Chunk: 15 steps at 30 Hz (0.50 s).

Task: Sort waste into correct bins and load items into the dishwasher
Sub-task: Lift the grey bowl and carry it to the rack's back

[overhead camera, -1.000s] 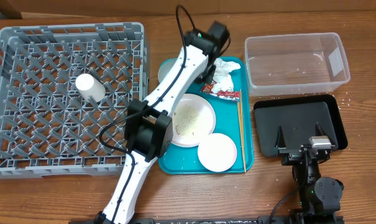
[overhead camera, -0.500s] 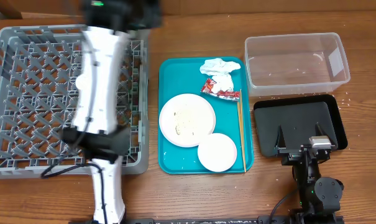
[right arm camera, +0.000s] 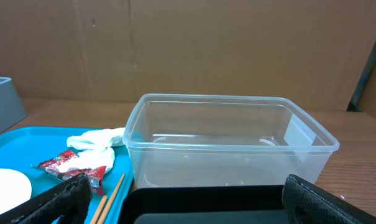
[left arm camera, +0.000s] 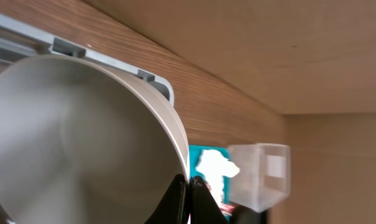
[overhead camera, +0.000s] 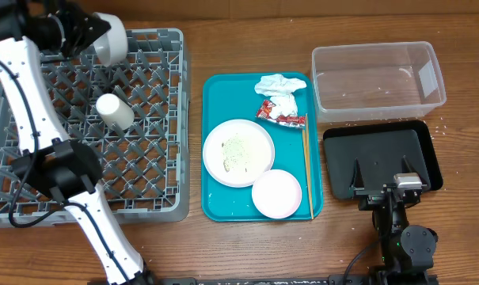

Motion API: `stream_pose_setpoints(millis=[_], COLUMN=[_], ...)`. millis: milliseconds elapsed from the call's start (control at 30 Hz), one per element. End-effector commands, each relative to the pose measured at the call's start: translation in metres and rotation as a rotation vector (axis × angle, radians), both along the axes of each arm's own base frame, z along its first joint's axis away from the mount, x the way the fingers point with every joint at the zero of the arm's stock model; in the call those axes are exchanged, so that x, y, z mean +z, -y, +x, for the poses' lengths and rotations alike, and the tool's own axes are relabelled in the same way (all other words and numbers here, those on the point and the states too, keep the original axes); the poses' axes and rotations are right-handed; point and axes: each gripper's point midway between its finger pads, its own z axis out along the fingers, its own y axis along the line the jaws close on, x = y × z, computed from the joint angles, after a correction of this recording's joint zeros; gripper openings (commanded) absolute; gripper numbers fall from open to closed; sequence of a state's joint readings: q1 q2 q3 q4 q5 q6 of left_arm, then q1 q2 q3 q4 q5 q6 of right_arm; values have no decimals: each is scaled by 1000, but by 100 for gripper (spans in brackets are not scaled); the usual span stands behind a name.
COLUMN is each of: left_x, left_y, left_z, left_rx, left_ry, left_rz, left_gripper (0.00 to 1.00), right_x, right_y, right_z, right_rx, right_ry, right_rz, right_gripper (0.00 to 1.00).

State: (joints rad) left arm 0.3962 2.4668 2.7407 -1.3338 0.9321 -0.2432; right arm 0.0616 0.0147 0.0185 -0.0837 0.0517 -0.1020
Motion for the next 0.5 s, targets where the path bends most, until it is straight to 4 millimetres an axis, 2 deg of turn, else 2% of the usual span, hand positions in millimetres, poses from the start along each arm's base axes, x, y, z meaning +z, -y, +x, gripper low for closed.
stream_pose_setpoints(millis=[0,267,467], left_x=[6,-26,-34], left_y=[7,5,1], left_z=[-3,2,3], left_rx=[-135,-173,-162], left_ry=[102,81,70], left_rz=[-230,-399,-401], left_gripper=[4,4,4], right_x=[-2,-2,-2], right_y=[-2,-2,-2], right_z=[0,0,0], right_rx=[8,8,8], right_ry=[5,5,5], right_rz=[1,1,1], right_gripper=[100,100,100])
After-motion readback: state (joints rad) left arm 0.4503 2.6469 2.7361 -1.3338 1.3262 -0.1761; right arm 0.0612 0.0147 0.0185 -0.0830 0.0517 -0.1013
